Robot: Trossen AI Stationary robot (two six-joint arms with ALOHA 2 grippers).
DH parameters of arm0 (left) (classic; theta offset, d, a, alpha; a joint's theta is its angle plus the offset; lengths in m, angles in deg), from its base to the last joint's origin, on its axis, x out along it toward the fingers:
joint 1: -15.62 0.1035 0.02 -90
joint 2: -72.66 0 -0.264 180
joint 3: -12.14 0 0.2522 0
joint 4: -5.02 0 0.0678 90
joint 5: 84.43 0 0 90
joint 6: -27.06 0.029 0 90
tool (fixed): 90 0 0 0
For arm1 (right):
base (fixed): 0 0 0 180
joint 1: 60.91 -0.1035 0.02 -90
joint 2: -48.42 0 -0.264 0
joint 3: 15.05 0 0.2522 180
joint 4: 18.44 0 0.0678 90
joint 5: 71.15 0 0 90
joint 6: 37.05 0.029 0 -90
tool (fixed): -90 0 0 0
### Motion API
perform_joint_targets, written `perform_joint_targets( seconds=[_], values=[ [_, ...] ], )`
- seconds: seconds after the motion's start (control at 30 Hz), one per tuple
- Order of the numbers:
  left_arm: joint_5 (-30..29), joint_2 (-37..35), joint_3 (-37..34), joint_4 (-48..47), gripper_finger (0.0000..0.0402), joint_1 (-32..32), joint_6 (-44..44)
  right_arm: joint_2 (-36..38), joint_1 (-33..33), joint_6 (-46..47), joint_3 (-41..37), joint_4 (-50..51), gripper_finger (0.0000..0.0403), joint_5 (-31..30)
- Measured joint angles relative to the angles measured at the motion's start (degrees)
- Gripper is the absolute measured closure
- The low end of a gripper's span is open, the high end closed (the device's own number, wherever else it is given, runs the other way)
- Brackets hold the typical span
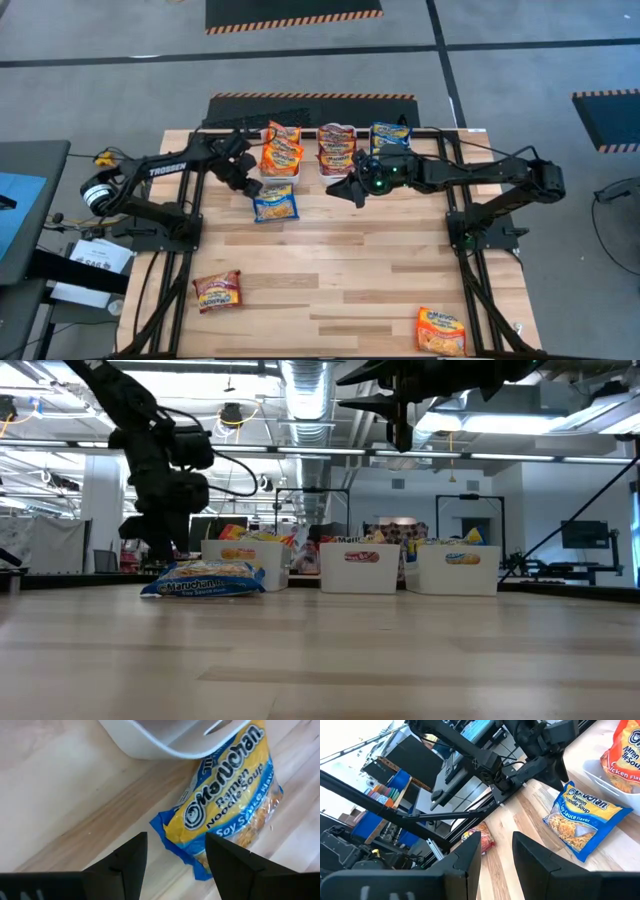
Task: Sort Maruchan noodles
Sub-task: Put the blue noodle pack into the right white bin
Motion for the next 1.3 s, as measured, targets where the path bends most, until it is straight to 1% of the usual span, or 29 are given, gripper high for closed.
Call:
perform_joint_targets(
  seconds=[0.27,0.37,0.5,0.63,0.73,0.93,1.07,1.3],
  values=[
    [4.4,0.0,-5.6,10.8,0.0217,0.0,-7.3,0.0,0.0,0.0,0.0,0.0,0.0266,0.0],
    [4.2,0.0,-6.7,12.3,0.0217,0.0,-8.4,0.0,0.0,0.0,0.0,0.0,0.0266,-0.1],
    [3.6,0.1,-6.8,14.1,0.0217,0.0,-8.7,0.0,0.0,0.0,0.0,0.0,0.0266,-0.2],
    [2.8,0.1,-6.8,15.3,0.0217,-0.2,-10.9,0.0,0.0,0.0,0.0,0.0,0.0266,-0.3],
    [2.8,0.1,-6.8,15.2,0.0217,-1.7,-12.6,0.0,0.0,0.0,0.0,-0.1,0.0266,-0.3],
    [1.9,0.1,-6.8,15.2,0.0220,-5.7,-13.2,0.0,0.0,0.0,0.0,-0.1,0.0266,-0.4],
    [0.0,0.1,-6.8,16.1,0.0243,-7.4,-13.2,0.0,0.0,0.0,0.0,-0.1,0.0266,-0.4],
    [-2.0,0.1,-6.8,19.0,0.0324,-8.1,-13.6,0.0,0.0,0.0,0.0,-0.1,0.0266,-0.4]
  ],
)
